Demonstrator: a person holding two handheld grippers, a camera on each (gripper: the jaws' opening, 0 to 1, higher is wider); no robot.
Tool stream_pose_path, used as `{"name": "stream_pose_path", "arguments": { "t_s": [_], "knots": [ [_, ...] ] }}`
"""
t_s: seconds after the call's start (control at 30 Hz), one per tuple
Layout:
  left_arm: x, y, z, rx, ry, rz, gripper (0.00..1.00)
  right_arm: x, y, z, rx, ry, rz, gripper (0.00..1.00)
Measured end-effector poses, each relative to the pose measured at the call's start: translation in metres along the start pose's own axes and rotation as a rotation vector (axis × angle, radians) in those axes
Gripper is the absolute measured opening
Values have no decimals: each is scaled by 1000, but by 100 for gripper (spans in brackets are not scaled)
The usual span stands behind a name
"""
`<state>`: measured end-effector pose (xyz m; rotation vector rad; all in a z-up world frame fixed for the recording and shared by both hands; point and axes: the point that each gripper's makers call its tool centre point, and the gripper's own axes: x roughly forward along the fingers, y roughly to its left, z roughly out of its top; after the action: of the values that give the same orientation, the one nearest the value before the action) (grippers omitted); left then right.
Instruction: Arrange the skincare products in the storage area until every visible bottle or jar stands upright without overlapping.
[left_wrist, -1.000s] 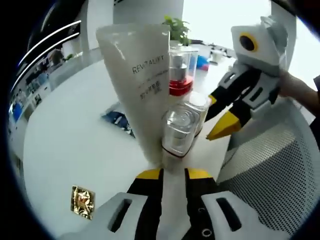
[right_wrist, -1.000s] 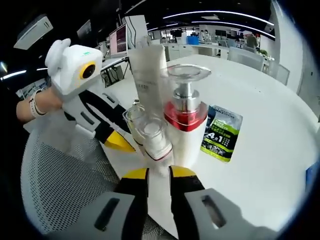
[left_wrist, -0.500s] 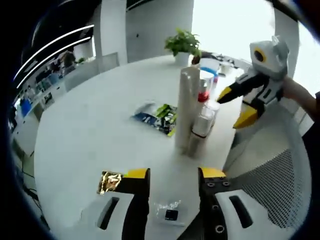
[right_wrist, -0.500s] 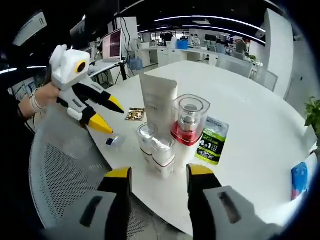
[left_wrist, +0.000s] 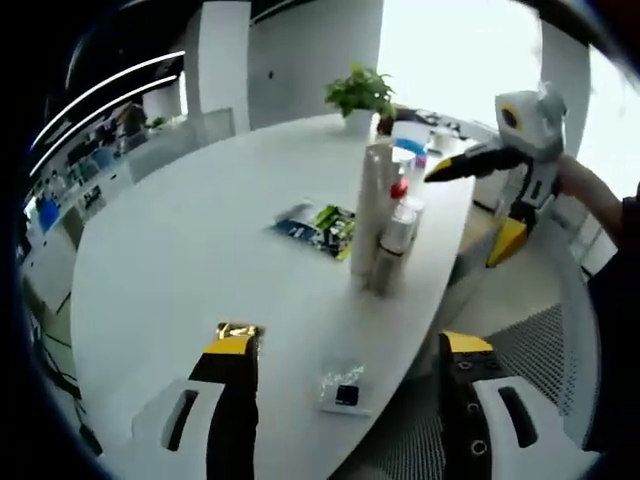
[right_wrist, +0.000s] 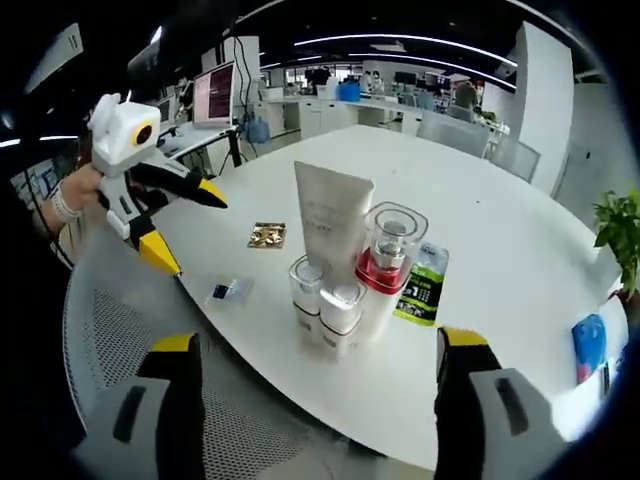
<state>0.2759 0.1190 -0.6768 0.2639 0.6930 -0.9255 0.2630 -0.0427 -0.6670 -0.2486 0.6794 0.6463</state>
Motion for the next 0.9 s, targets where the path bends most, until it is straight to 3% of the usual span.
{"name": "stream_pose_path", "arguments": {
  "t_s": [0.27, 0.5, 0.9],
  "knots": [
    [-11, 6, -12, -25, 19, -13, 80, 1, 5, 7, 17, -8, -9, 99],
    [-20, 14, -12, -28, 5, -14, 86, 4, 9, 8, 19, 5, -6, 99],
    [-22, 21, -19, -13, 37, -39, 97, 5, 4, 11, 28, 30, 13, 99]
  ]
}}
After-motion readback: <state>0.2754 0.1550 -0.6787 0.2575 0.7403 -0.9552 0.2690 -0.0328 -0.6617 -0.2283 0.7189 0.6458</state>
